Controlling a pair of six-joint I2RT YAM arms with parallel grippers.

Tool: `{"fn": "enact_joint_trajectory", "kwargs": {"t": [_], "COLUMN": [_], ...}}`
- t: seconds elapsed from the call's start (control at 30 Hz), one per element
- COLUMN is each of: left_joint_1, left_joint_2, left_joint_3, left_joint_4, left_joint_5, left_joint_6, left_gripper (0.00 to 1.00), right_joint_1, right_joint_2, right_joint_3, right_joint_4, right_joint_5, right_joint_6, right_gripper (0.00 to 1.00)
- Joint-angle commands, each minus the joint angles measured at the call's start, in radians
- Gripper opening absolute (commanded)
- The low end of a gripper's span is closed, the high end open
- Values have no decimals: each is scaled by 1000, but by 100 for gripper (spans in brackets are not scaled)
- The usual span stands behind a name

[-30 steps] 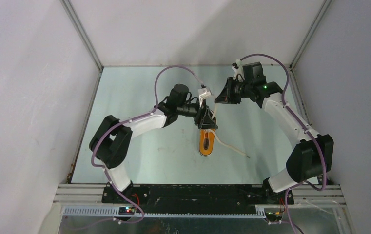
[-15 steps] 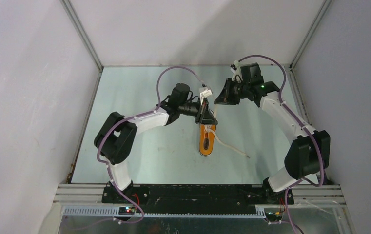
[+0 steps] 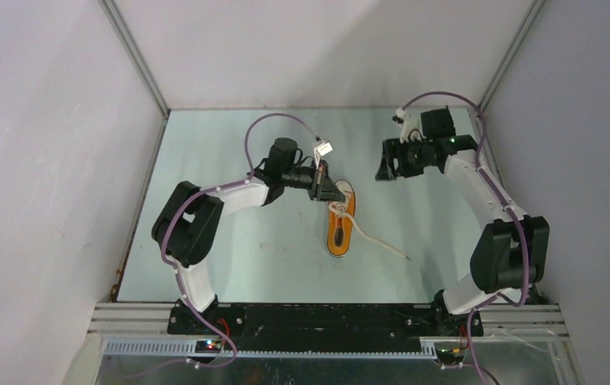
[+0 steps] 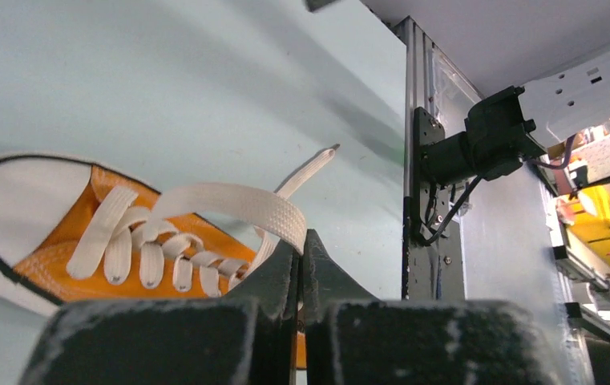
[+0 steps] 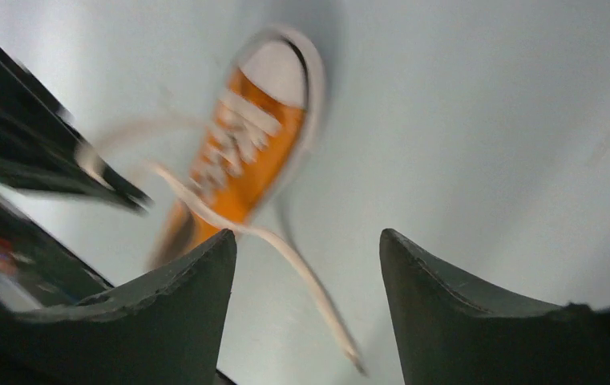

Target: Tie the shoes

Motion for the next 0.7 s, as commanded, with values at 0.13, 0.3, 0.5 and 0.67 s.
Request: {"fn": "enact_joint_trajectory", "kwargs": {"t": [0.13, 0.3, 0.5, 0.67], "left_joint_1": [13, 13, 7, 2], "left_joint_2": [-11, -7, -9, -11], "left_joint_3": [-11, -5, -7, -2], "left_joint_4": [38, -10, -52, -69], "left_joint_5": [38, 37, 18, 9], "left_joint_6": [-48, -22, 11, 19], "left_gripper": [0, 0, 0, 0], "right_joint_1": [41, 135, 219, 243], "right_joint_2": [-202, -194, -186, -139], "right_joint_3": [-305, -450, -566, -591], "right_joint_4": [-254, -166, -35, 35], "right_joint_5": [171, 268, 404, 442], "right_joint_6": [-846, -961, -975, -926], "right_gripper": [66, 57, 55, 50]}}
